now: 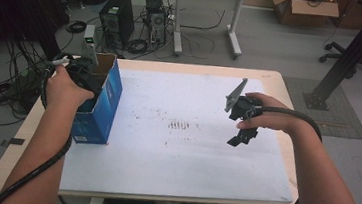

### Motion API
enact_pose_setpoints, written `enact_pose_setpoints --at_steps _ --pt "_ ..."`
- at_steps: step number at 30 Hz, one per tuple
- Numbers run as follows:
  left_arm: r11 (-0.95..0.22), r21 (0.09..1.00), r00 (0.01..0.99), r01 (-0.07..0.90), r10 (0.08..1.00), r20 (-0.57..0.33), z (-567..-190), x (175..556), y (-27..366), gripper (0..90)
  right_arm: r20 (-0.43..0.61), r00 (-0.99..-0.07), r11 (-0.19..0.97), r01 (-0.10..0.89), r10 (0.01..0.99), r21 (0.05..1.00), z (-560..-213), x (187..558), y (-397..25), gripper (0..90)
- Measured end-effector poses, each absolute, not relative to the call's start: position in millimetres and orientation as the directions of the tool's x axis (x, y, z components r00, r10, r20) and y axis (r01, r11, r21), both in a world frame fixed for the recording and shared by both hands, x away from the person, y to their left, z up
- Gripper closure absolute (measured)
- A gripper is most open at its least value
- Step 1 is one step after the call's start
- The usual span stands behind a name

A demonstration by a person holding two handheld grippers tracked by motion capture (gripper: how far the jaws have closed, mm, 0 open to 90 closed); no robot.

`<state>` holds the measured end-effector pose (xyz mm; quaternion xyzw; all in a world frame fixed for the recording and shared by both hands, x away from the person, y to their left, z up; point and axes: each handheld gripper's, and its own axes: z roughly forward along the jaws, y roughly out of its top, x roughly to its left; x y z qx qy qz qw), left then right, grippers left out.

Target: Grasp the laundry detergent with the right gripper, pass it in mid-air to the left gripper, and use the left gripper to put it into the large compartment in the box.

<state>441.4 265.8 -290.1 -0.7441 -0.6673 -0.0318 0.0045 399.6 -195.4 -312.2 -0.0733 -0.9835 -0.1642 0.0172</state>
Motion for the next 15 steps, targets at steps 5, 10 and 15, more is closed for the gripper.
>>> enact_pose_setpoints --at_steps 5,10,15 --pt "-0.103 0.029 0.102 0.994 0.994 0.047 -289 442 266 30.3 0.057 -0.988 0.934 0.151 0.14 0.324 -313 399 -196 3.5" --pt "-0.105 0.037 0.103 0.994 0.993 0.05 -284 441 266 30.3 0.059 -0.988 0.934 0.155 0.143 0.323 -314 399 -197 3.6" --pt "-0.105 0.04 0.103 0.994 0.993 0.053 -276 440 265 29.7 0.056 -0.988 0.933 0.152 0.142 0.327 -313 399 -198 3.6"
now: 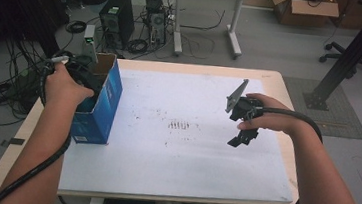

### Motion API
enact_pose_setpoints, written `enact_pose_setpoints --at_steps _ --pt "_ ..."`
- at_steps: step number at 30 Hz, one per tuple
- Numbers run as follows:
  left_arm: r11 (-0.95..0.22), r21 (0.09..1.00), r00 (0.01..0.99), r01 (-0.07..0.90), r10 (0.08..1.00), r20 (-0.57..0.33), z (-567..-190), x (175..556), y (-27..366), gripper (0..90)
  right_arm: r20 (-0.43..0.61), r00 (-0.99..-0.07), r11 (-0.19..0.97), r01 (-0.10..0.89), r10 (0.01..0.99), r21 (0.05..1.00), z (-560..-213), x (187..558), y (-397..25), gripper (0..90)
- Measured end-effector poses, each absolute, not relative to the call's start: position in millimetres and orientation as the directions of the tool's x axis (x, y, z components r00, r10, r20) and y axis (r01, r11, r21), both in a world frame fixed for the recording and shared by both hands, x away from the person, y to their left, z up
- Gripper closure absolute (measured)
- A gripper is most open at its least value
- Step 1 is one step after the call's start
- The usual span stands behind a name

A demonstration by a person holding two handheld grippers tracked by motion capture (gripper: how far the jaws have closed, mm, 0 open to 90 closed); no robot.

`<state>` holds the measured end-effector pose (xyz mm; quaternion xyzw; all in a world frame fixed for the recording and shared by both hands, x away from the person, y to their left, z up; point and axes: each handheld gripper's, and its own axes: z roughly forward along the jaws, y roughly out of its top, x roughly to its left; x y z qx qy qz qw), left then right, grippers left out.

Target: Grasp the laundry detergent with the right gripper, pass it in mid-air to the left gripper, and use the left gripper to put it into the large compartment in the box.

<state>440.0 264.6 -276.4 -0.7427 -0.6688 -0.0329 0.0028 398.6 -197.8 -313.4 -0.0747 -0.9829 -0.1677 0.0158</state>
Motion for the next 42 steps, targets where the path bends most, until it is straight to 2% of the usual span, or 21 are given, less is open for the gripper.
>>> enact_pose_setpoints --at_steps 4,26,35,40,42 --pt "-0.118 0.03 0.116 0.993 0.991 0.064 -271 438 263 25.7 0.051 -0.988 0.929 0.156 0.147 0.337 -312 398 -199 3.5" --pt "-0.117 0.061 0.115 0.991 0.992 0.042 -238 428 263 18.5 0.049 -0.988 0.917 0.156 0.148 0.367 -305 393 -201 3.4" --pt "-0.175 0.074 0.17 0.982 0.983 0.069 -217 423 256 8.6 0.043 -0.988 0.918 0.155 0.15 0.365 -302 391 -203 3.5" --pt "-0.216 0.076 0.211 0.973 0.975 0.066 -208 420 247 8.4 0.044 -0.988 0.913 0.156 0.15 0.378 -300 389 -204 3.4" --pt "-0.239 0.068 0.235 0.969 0.97 0.06 -206 420 242 5.7 0.046 -0.987 0.913 0.159 0.153 0.375 -299 389 -204 3.5"
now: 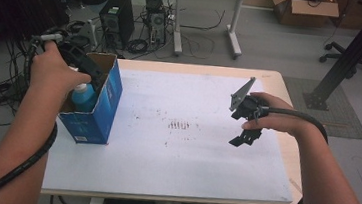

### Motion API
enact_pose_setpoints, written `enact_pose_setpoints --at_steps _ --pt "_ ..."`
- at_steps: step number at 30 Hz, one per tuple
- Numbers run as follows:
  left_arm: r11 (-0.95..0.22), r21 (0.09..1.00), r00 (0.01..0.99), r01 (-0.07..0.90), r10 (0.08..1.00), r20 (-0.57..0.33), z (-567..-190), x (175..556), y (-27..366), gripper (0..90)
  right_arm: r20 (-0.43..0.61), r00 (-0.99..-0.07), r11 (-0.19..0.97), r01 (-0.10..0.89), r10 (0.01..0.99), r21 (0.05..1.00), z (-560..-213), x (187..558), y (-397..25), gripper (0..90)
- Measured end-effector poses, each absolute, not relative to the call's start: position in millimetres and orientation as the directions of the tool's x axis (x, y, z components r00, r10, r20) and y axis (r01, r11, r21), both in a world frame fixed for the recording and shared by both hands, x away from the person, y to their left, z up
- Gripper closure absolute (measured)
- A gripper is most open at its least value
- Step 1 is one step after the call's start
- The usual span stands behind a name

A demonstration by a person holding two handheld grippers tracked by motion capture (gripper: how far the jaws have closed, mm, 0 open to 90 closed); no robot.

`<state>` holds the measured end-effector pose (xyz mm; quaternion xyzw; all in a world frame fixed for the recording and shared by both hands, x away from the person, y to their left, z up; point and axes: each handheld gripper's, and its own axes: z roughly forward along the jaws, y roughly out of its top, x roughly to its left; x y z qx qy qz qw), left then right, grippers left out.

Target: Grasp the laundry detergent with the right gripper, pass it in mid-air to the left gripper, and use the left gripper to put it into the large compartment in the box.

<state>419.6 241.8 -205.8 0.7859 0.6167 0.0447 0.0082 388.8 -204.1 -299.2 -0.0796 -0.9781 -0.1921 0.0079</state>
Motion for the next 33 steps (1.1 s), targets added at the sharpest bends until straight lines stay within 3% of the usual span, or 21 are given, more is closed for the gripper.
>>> enact_pose_setpoints --at_steps 5,15,17,26,33 --pt "-0.328 0.06 0.325 0.943 0.944 0.062 -198 416 222 0.6 0.039 -0.987 0.914 0.157 0.153 0.374 -295 387 -206 3.4" --pt "-0.504 0.065 0.5 0.861 0.863 0.067 -178 413 183 0.2 0.044 -0.984 0.912 0.175 0.171 0.37 -295 385 -212 3.5" --pt "-0.529 0.059 0.522 0.846 0.847 0.102 -177 410 174 0.3 0.041 -0.984 0.914 0.176 0.174 0.366 -293 385 -213 3.4" --pt "-0.71 0.037 0.698 0.703 0.699 0.156 -179 390 125 0.4 0.039 -0.985 0.925 0.171 0.168 0.339 -294 385 -209 3.4" --pt "-0.813 0.014 0.807 0.582 0.579 0.12 -183 377 94 0.2 0.044 -0.988 0.935 0.155 0.149 0.318 -295 387 -199 3.5"
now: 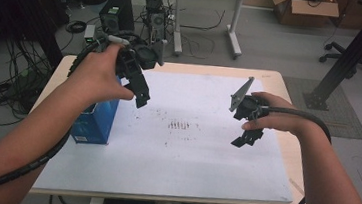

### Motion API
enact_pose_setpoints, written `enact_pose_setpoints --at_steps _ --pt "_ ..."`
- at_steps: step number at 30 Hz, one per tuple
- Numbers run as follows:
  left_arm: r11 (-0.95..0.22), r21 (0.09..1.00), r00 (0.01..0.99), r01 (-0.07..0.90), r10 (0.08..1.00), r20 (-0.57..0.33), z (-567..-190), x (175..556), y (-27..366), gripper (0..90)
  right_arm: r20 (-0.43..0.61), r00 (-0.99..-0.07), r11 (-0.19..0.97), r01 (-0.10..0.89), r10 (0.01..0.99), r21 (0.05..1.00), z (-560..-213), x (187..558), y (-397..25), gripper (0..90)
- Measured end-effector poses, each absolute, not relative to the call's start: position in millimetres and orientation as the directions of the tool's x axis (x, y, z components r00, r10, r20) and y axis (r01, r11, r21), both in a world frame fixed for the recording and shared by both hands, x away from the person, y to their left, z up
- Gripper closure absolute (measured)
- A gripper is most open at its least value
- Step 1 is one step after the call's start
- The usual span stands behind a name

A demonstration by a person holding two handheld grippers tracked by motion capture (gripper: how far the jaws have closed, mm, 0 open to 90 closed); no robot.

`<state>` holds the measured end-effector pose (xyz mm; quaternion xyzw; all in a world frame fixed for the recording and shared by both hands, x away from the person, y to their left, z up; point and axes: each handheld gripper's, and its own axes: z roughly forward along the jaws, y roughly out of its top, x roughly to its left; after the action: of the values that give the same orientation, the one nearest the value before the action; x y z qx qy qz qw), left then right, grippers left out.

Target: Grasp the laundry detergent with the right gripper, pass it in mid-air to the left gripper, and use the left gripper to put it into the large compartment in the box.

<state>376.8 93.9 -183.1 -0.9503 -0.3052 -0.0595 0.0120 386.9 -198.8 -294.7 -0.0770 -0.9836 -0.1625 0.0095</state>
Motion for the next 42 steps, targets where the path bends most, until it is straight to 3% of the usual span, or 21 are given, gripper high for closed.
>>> enact_pose_setpoints --at_steps 12,24,33,42 --pt "-0.924 -0.005 0.92 0.383 0.381 0.097 -197 375 81 0.2 0.035 -0.994 0.953 0.114 0.108 0.282 -290 383 -182 3.6" --pt "-0.988 0.029 0.988 0.151 0.15 -0.023 -222 369 67 0.2 0.037 -0.996 0.967 0.089 0.082 0.237 -286 387 -169 3.6" --pt "-0.997 0.014 0.997 0.07 0.069 -0.044 -232 373 68 0.2 0.049 -0.996 0.972 0.084 0.075 0.218 -288 392 -167 3.7" --pt "-0.997 -0.003 0.996 0.078 0.078 -0.041 -239 377 72 0.2 0.059 -0.995 0.975 0.086 0.076 0.207 -291 393 -171 3.7"
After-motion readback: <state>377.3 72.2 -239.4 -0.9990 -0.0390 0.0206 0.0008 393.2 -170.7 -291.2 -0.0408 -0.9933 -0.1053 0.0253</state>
